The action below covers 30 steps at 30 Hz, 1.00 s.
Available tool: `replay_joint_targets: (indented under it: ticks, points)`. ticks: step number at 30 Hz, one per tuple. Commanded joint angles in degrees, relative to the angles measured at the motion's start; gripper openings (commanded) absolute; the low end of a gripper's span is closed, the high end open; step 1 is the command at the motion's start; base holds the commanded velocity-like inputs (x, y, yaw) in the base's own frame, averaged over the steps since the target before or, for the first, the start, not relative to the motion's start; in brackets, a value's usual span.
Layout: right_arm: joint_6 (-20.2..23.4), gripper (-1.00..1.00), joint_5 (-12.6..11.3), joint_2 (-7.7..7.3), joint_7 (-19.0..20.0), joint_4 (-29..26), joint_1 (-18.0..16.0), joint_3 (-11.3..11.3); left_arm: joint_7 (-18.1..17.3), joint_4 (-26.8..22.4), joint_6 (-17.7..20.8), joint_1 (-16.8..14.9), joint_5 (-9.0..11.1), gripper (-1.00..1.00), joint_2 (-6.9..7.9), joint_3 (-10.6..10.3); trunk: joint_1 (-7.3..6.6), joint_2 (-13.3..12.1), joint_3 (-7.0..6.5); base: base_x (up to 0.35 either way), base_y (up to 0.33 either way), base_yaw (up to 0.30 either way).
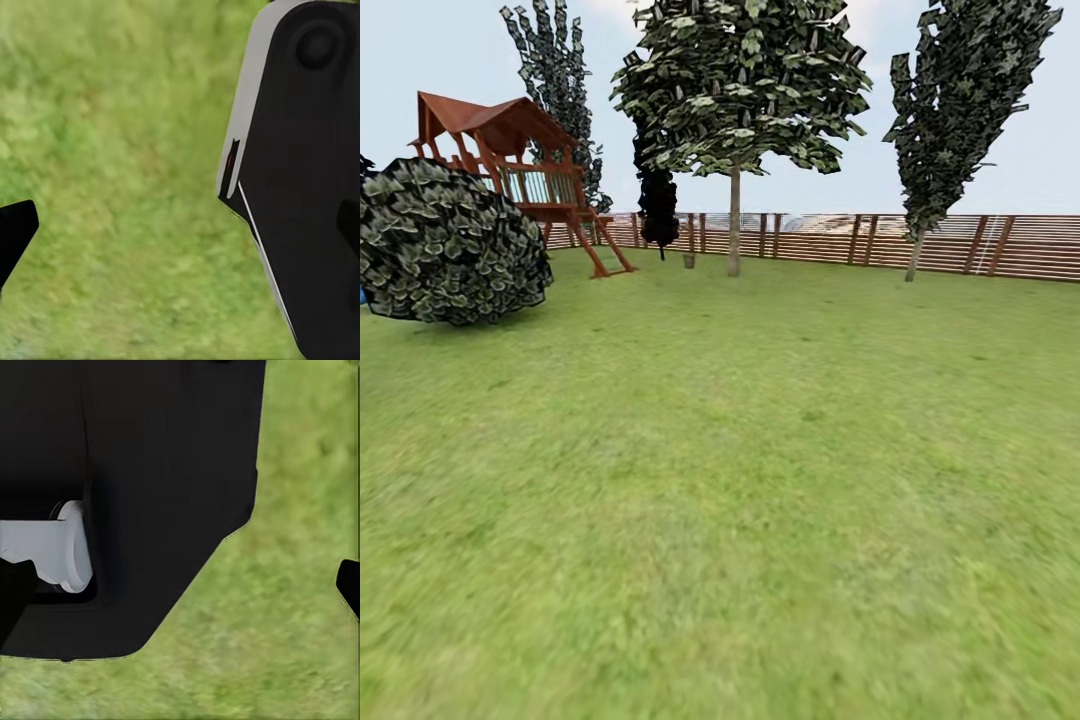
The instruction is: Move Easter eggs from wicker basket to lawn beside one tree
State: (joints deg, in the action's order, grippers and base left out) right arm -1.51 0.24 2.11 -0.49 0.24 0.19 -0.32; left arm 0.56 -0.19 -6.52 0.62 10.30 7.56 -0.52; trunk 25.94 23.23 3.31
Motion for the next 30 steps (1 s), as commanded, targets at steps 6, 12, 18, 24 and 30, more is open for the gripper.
replay_joint_targets:
  ticks: [6,12,18,24,30]
  points:
    - [-0.2,1.00,0.0,0.00,0.0,0.0,0.0,0.0,0.1,0.0,-0.2,0.0,0.3,1.00,-0.01,-0.1,0.07,0.1,0.08,0.337,0.000,0.000]
    - [-0.2,1.00,0.0,0.02,-0.1,0.0,0.0,0.0,0.1,0.0,-0.2,0.0,0.3,1.00,-0.01,-0.1,0.07,0.1,0.08,0.337,0.000,0.000]
    - [-0.2,1.00,0.0,0.00,0.0,0.0,0.0,0.0,0.1,0.0,-0.2,0.0,0.3,1.00,-0.01,-0.1,0.07,0.1,0.08,0.337,0.000,0.000]
    - [-0.2,1.00,0.0,0.00,0.0,0.0,0.0,0.0,0.1,0.0,-0.2,0.0,0.3,1.00,-0.01,-0.1,0.07,0.1,0.08,0.337,0.000,0.000]
    - [-0.2,1.00,0.0,0.02,0.0,0.0,0.0,0.0,0.1,-0.1,-0.2,0.0,0.3,1.00,-0.01,-0.1,0.07,0.1,0.08,0.337,0.000,0.000]
